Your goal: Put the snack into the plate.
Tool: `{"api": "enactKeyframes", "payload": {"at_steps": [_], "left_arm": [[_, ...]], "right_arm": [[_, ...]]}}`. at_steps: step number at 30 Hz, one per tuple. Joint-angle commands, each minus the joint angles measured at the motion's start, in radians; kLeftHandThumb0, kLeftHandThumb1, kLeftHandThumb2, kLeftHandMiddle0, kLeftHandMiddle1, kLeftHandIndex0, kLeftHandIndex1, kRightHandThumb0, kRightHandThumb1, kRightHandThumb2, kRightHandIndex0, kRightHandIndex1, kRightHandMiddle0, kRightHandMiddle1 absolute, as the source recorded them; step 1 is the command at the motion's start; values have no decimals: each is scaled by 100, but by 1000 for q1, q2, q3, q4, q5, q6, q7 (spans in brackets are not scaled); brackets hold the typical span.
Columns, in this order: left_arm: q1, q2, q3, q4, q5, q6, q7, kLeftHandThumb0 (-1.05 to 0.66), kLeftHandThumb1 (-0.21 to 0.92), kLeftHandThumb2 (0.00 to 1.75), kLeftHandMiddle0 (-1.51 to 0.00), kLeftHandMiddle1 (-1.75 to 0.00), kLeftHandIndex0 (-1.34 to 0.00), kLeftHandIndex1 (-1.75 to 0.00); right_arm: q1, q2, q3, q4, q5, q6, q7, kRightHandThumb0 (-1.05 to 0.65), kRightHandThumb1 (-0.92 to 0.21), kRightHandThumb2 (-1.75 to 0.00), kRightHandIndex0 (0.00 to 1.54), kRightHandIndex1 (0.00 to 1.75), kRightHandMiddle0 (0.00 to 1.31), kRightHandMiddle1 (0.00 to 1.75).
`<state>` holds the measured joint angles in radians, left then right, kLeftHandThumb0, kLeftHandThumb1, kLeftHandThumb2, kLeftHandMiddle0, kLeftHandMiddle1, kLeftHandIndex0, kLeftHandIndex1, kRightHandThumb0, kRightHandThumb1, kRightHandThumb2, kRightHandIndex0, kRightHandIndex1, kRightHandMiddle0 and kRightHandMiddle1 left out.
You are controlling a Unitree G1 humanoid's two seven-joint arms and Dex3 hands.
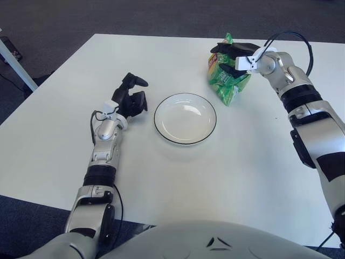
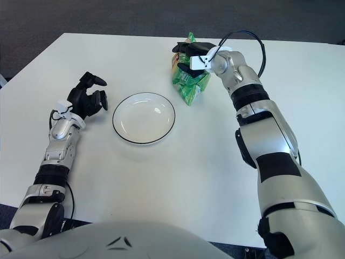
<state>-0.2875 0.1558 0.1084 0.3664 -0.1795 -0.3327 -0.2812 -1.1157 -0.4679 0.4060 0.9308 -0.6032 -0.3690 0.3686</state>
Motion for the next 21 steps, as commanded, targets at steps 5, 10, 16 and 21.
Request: {"api": "enactKeyframes", "payload": {"at_steps": [5, 10, 16, 21], "left_arm": [[100, -40, -8, 51, -7, -5, -12, -37, 79, 70, -104, -175, -27, -175], [99, -39, -9, 51, -1, -3, -8, -36, 79, 70, -105, -175, -27, -175], [98, -39, -8, 50, -1, -2, -6, -36, 79, 70, -105, -175, -27, -175], [96, -38, -6, 52, -2, 1, -8, -36, 80, 70, -103, -175, -27, -175]], "right_arm": [[47, -12, -12, 22, 48, -12, 53, -88, -92, -132, 2, 4, 0, 28], [80, -42, -36, 1, 93, -20, 102, -88, -92, -131, 2, 4, 0, 33], [189, -111, -91, -115, 175, -28, 167, -85, -92, -130, 3, 5, 0, 40], [295, -159, -148, -249, 245, 13, 216, -83, -92, -129, 6, 6, 0, 46]]}}
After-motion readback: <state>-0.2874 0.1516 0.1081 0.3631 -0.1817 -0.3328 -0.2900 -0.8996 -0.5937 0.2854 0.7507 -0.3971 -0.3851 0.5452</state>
